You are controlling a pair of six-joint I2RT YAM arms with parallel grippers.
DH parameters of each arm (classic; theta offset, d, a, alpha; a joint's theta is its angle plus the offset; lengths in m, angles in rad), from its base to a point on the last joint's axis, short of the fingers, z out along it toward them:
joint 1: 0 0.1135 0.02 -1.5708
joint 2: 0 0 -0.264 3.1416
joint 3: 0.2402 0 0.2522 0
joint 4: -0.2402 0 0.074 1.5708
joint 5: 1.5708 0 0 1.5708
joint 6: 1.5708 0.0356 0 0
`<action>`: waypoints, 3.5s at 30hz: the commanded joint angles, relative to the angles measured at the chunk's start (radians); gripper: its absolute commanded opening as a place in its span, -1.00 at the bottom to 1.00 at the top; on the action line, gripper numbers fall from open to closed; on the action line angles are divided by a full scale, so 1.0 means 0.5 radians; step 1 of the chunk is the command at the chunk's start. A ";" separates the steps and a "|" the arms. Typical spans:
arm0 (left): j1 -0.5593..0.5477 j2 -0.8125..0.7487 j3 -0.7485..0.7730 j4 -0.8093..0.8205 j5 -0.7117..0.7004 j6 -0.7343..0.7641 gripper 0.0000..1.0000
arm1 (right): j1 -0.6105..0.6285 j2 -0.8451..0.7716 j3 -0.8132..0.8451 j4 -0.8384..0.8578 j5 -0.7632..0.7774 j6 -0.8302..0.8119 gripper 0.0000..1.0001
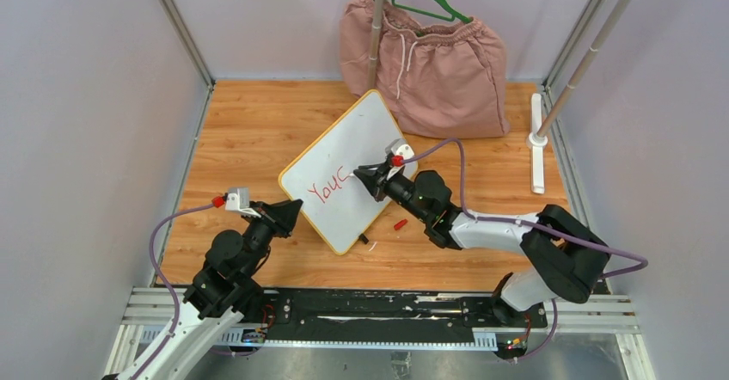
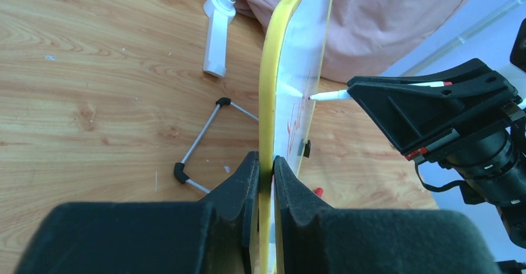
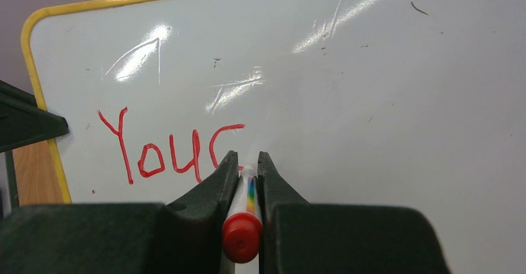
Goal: Write a sentence on the whiteboard
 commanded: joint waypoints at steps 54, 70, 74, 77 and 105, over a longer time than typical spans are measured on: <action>-0.004 -0.034 0.020 -0.061 -0.064 0.056 -1.00 | -0.002 -0.007 -0.008 -0.001 0.017 -0.034 -1.00; -0.005 -0.041 0.021 -0.073 -0.061 0.059 -1.00 | -0.062 0.020 0.184 -0.068 -0.019 -0.083 -1.00; -0.004 -0.042 0.020 -0.077 -0.064 0.062 -1.00 | -0.062 0.023 0.186 -0.062 -0.017 -0.079 -1.00; -0.004 -0.042 0.021 -0.076 -0.064 0.060 -1.00 | -0.062 0.027 0.176 -0.063 -0.037 -0.071 -1.00; -0.005 -0.031 0.022 -0.064 -0.059 0.063 -1.00 | -0.116 -0.159 0.107 -0.118 0.020 -0.078 -1.00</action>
